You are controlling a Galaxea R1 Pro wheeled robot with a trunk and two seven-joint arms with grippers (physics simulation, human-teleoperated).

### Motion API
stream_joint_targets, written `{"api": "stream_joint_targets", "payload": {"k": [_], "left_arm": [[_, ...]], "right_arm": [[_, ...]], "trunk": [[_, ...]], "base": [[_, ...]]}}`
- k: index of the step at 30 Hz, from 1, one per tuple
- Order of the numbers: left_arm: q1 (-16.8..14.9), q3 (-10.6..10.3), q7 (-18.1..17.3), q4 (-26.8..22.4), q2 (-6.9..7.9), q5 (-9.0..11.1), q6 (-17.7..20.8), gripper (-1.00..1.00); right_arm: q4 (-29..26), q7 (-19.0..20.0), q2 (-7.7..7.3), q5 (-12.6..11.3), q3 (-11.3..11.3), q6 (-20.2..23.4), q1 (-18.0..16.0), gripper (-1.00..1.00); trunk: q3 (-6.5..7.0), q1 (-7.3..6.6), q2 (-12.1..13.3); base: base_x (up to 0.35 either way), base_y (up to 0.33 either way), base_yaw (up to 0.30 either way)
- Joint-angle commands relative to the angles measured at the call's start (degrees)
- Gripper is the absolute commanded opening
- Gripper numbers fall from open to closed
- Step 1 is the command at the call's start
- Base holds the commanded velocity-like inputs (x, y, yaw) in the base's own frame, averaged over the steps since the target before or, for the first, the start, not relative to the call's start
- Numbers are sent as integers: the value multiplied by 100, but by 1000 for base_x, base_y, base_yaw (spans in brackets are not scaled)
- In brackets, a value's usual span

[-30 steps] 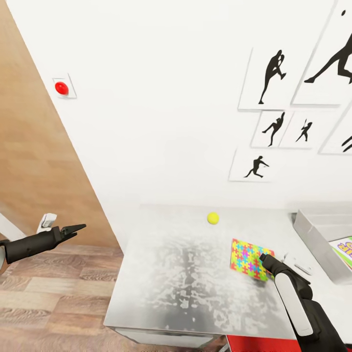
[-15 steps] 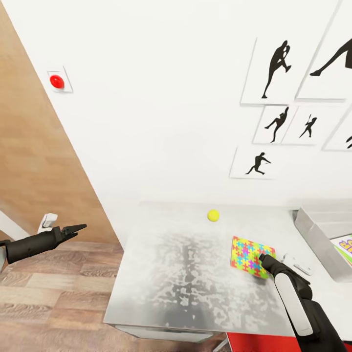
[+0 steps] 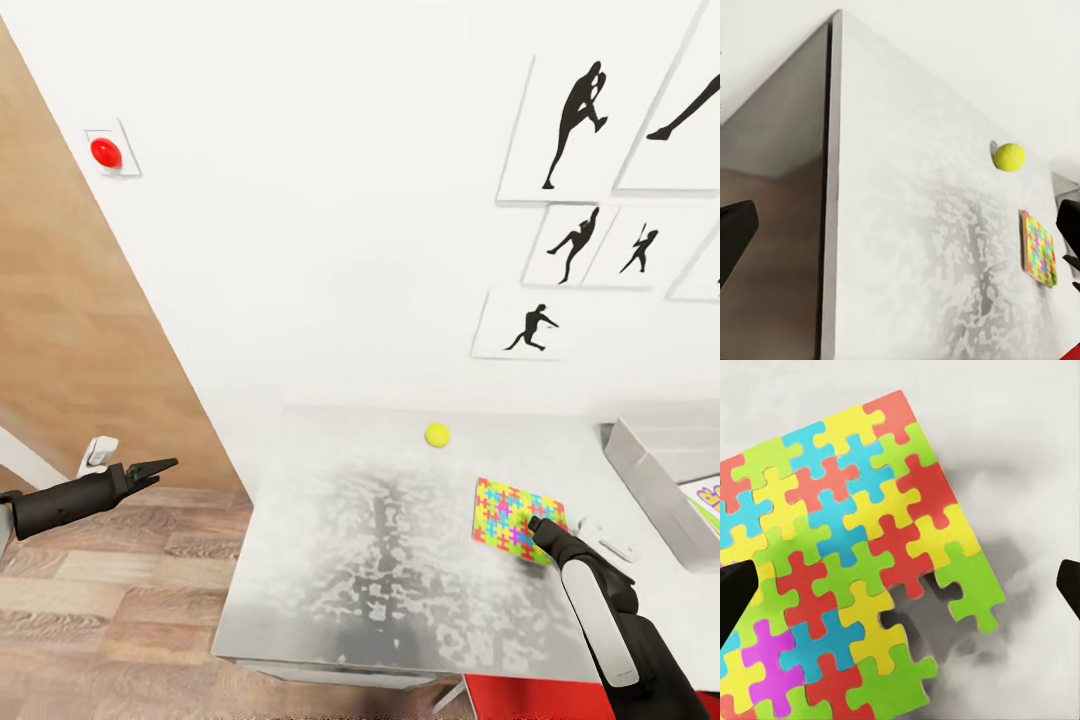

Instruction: Put all the toys in the child's room - the three board games (two on the bed and one on the table), the two jigsaw puzzles on the table, and the tennis ball on the table - inside the toy box on the table in the child's room.

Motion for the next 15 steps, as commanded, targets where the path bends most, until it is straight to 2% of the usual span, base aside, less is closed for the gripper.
{"api": "stream_joint_targets", "payload": {"k": [1,8,15], "left_arm": [[-5,5,-28,0,0,-15,21,100],[-5,5,-28,0,0,-14,21,100],[-5,5,-28,0,0,-14,21,100]], "right_arm": [[-5,-34,-2,-39,1,21,-4,100],[9,27,-2,-46,1,14,-5,100],[18,339,-2,-41,1,13,-5,100]], "trunk": [[-20,3,-11],[-86,3,-11],[-152,3,-11]], "base": [[0,0,0],[0,0,0],[0,0,0]]}}
